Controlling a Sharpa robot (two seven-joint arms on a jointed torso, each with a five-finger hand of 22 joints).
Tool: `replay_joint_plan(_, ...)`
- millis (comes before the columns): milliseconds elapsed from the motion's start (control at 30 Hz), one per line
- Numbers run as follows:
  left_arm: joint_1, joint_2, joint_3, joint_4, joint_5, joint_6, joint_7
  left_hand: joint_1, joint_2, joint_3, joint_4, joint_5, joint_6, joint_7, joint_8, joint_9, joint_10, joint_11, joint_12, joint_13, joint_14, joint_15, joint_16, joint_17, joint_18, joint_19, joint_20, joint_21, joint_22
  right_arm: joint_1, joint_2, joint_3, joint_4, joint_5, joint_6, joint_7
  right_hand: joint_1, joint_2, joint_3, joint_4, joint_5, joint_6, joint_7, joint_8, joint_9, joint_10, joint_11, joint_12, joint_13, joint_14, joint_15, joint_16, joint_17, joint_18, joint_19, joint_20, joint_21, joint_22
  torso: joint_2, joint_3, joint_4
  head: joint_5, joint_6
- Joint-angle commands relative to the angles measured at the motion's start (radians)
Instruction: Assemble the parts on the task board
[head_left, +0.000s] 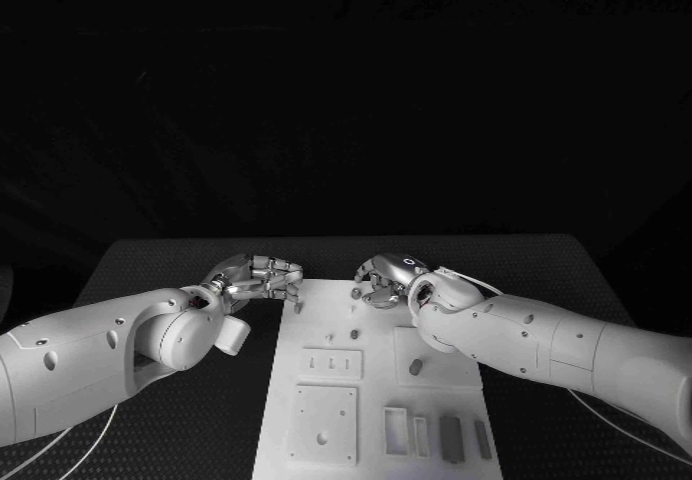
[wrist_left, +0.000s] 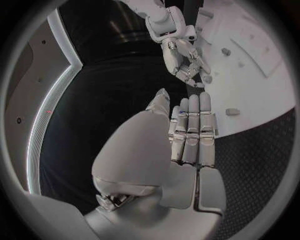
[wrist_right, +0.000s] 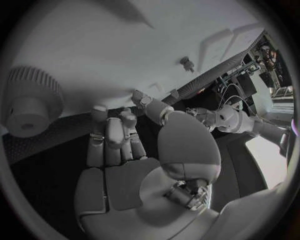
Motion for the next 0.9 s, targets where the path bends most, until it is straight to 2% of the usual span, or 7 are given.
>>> replay_joint_plan(33,0.001,0.001,0.001,0.0,-0.003,0.015,0.009,-0.011,-0.002,-0.006,0.0,-0.002,-0.003,0.002,-0.003,-0.001,-0.002,0.006,-0.006,0.001,0.001,0.007,-0.006,0.001,0.01,-0.004,0.005,-0.006,0.001,0.0,-0.017,0.0,0.019,-0.001,-0.031,0.013,0.002,-0.006,-0.004,0.004,-0.002,-0.039,0.042,0.003,0.001,0.001,0.006,0.007,0.002,0.002,0.01,0.006,0.004,0.013,-0.001,0.002,0.005,0.018,0.0,0.0002,0.0,0.0,0.002)
replay_joint_plan(167,0.001,-0.002,0.001,-0.002,-0.003,0.013,0.01,-0.01,-0.002,-0.006,0.0,-0.002,-0.003,0.002,-0.003,-0.001,-0.002,0.006,-0.006,0.001,0.001,0.007,-0.006,0.002,0.01,-0.004,0.005,-0.006,0.001,0.019,-0.058,0.0,0.075,0.025,-0.054,0.03,0.007,-0.005,-0.006,0.005,-0.002,-0.016,0.042,0.02,0.005,0.005,0.006,0.017,0.001,0.013,0.01,0.012,0.015,0.013,0.004,0.0,0.01,0.018,-0.001,-0.0003,-0.0012,0.0,0.007)
replay_joint_plan(333,0.001,-0.005,0.001,-0.004,-0.003,0.012,0.012,-0.01,-0.002,-0.005,-0.001,-0.002,-0.002,0.002,-0.003,-0.001,-0.001,0.006,-0.006,0.001,0.001,0.007,-0.007,0.002,0.01,-0.004,0.004,-0.006,0.001,0.054,-0.11,0.008,0.145,0.039,-0.037,0.02,-0.012,-0.019,-0.016,0.021,-0.002,0.004,0.04,0.034,0.008,0.011,0.004,0.024,-0.002,0.025,0.009,0.016,0.021,0.013,0.01,0.0,0.013,0.017,-0.001,0.0002,-0.003,-0.002,0.015)
replay_joint_plan(433,0.001,-0.007,0.001,-0.005,-0.003,0.012,0.013,-0.009,-0.002,-0.005,-0.001,-0.002,-0.001,0.001,-0.003,-0.001,0.0,0.005,-0.006,0.002,0.002,0.007,-0.007,0.003,0.01,-0.003,0.004,-0.006,0.001,0.072,-0.14,0.014,0.174,0.039,-0.015,0.013,-0.027,-0.029,-0.024,0.034,-0.002,0.009,0.038,0.038,0.009,0.012,0.002,0.026,-0.004,0.027,0.007,0.017,0.021,0.013,0.012,-0.001,0.014,0.016,-0.002,0.0008,-0.0046,-0.003,0.019)
replay_joint_plan(567,0.001,-0.01,0.001,-0.005,-0.003,0.015,0.013,-0.008,-0.002,-0.005,-0.001,-0.002,0.0,0.001,-0.002,-0.001,0.001,0.005,-0.006,0.002,0.002,0.007,-0.007,0.003,0.01,-0.003,0.004,-0.006,0.001,0.091,-0.196,0.021,0.211,0.04,0.034,0.019,-0.055,-0.027,-0.077,0.026,-0.002,0.01,0.035,0.043,0.01,0.01,-0.001,0.028,-0.007,0.024,0.004,0.018,0.017,0.013,0.009,-0.004,0.016,0.017,-0.003,0.0019,-0.0084,-0.006,0.024)
replay_joint_plan(700,0.001,-0.014,0.001,-0.004,-0.003,0.016,0.013,-0.007,-0.001,-0.005,-0.001,-0.002,0.003,0.0,0.0,0.0,0.004,0.004,-0.005,0.003,0.003,0.007,-0.009,0.005,0.01,-0.003,0.004,-0.006,0.002,0.098,-0.242,0.021,0.234,0.037,0.093,0.016,-0.066,-0.038,-0.093,0.031,-0.002,0.011,0.034,0.045,0.011,0.008,-0.001,0.028,-0.009,0.019,0.003,0.016,0.01,0.013,0.007,-0.004,0.014,0.016,-0.004,0.0028,-0.0135,-0.005,0.027)
replay_joint_plan(900,0.001,-0.017,0.001,-0.001,-0.004,0.019,0.013,-0.007,-0.001,-0.005,-0.001,-0.002,0.004,-0.001,0.0,0.0,0.006,0.003,-0.004,0.004,0.003,0.007,-0.009,0.006,0.01,-0.003,0.005,-0.007,0.002,0.098,-0.29,0.02,0.248,-0.013,0.155,0.015,-0.077,-0.064,-0.103,0.049,-0.002,0.007,0.035,0.046,0.009,0.001,-0.001,0.025,-0.014,0.002,0.004,0.011,-0.007,0.013,0.0,-0.003,0.009,0.014,-0.003,0.005,-0.0153,-0.007,0.031)
